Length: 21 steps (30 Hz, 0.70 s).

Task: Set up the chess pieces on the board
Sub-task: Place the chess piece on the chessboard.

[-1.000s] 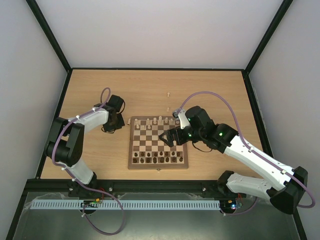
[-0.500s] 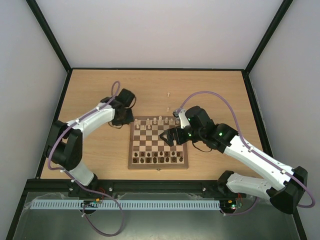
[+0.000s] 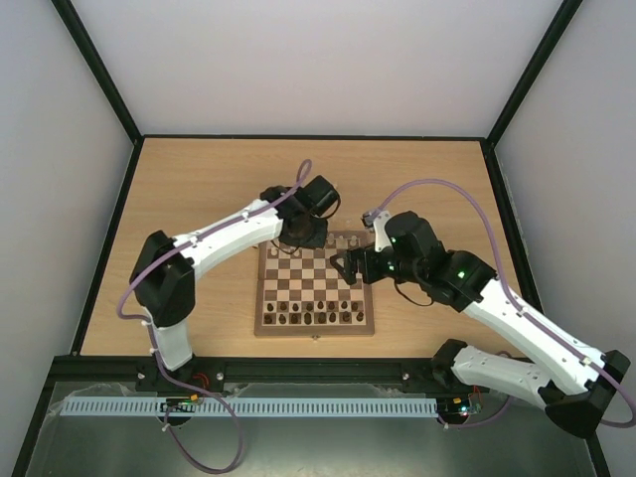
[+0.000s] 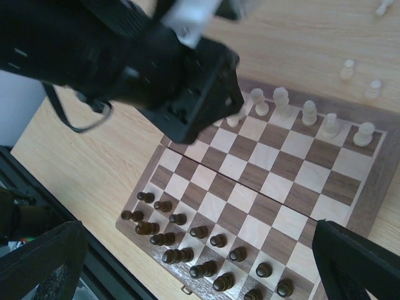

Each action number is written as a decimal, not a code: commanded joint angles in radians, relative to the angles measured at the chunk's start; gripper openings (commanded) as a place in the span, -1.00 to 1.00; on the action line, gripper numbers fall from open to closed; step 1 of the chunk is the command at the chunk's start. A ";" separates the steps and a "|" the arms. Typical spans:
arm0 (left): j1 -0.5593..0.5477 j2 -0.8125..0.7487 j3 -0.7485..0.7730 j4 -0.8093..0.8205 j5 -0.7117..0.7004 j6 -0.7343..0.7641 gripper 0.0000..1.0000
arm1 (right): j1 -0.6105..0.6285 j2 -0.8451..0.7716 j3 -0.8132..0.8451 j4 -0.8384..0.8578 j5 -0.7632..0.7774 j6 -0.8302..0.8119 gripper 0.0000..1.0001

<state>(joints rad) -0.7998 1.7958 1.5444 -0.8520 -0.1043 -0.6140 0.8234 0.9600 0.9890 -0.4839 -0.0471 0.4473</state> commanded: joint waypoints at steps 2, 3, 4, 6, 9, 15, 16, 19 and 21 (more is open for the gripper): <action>-0.017 0.078 0.034 -0.038 0.026 0.035 -0.84 | 0.002 -0.053 0.046 -0.080 0.072 0.026 0.98; -0.019 0.085 0.029 -0.030 0.024 0.038 -0.84 | 0.002 -0.058 0.048 -0.084 0.076 0.028 0.98; -0.019 0.092 0.027 -0.027 0.021 0.038 -0.84 | 0.002 -0.060 0.049 -0.089 0.079 0.028 0.98; -0.019 0.099 0.019 -0.015 0.020 0.040 -0.84 | 0.002 -0.065 0.051 -0.094 0.084 0.030 0.99; -0.018 0.110 0.013 -0.011 0.000 0.041 -0.84 | 0.003 -0.066 0.047 -0.096 0.087 0.031 0.98; -0.011 0.147 0.007 0.014 -0.004 0.059 -0.81 | 0.003 -0.061 0.039 -0.090 0.081 0.033 0.98; -0.007 0.152 0.005 0.018 -0.003 0.060 -0.81 | 0.003 -0.061 0.039 -0.090 0.082 0.033 0.99; 0.002 0.165 -0.001 0.031 -0.003 0.064 -0.81 | 0.002 -0.061 0.039 -0.091 0.085 0.031 0.99; 0.006 0.169 -0.008 0.040 -0.002 0.063 -0.81 | 0.002 -0.061 0.036 -0.091 0.086 0.030 0.98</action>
<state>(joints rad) -0.8051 1.9480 1.5509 -0.8238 -0.0978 -0.5652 0.8234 0.9043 1.0073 -0.5488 0.0265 0.4751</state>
